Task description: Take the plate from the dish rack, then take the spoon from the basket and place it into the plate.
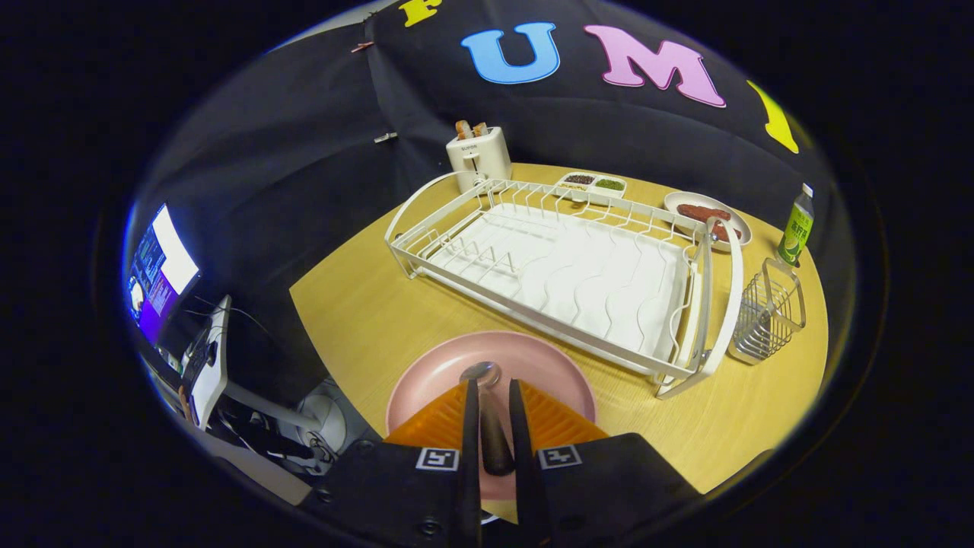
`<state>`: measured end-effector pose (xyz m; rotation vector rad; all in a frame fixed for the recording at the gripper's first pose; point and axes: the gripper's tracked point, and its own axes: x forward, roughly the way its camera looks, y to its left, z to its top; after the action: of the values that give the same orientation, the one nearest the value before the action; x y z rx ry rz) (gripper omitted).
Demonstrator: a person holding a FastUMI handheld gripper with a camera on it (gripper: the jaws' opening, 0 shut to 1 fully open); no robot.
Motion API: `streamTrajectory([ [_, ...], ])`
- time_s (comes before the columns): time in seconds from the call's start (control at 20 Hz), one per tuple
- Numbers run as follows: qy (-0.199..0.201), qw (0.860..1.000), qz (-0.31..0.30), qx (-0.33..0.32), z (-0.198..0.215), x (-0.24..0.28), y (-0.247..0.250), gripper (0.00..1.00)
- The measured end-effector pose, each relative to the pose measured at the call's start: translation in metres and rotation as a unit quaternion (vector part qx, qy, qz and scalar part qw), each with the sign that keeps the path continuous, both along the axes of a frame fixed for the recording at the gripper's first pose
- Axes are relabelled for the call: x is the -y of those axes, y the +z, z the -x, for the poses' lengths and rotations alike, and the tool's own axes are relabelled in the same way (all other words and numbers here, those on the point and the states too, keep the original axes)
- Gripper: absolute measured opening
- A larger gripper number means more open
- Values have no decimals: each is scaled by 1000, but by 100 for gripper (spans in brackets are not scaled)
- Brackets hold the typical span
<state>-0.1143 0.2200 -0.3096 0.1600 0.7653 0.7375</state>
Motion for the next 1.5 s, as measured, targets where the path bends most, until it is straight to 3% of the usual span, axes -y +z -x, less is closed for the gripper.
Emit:
streamTrajectory([
  [0.15, -6, 1000, 0, 0, -4, -1, 1, 38],
  [0.25, -4, 1000, -3, -4, -4, -1, 1, 54],
  [0.3, -5, 1000, -4, -5, -5, 0, 2, 67],
  [0.5, -21, 1000, -4, 2, -11, 8, 12, 89],
  [1.0, -114, 983, 64, 126, -71, 83, 79, 100],
  [1.25, -177, 964, 72, 188, -99, 136, 146, 98],
  [1.5, -259, 939, 58, 218, -100, 186, 202, 98],
])
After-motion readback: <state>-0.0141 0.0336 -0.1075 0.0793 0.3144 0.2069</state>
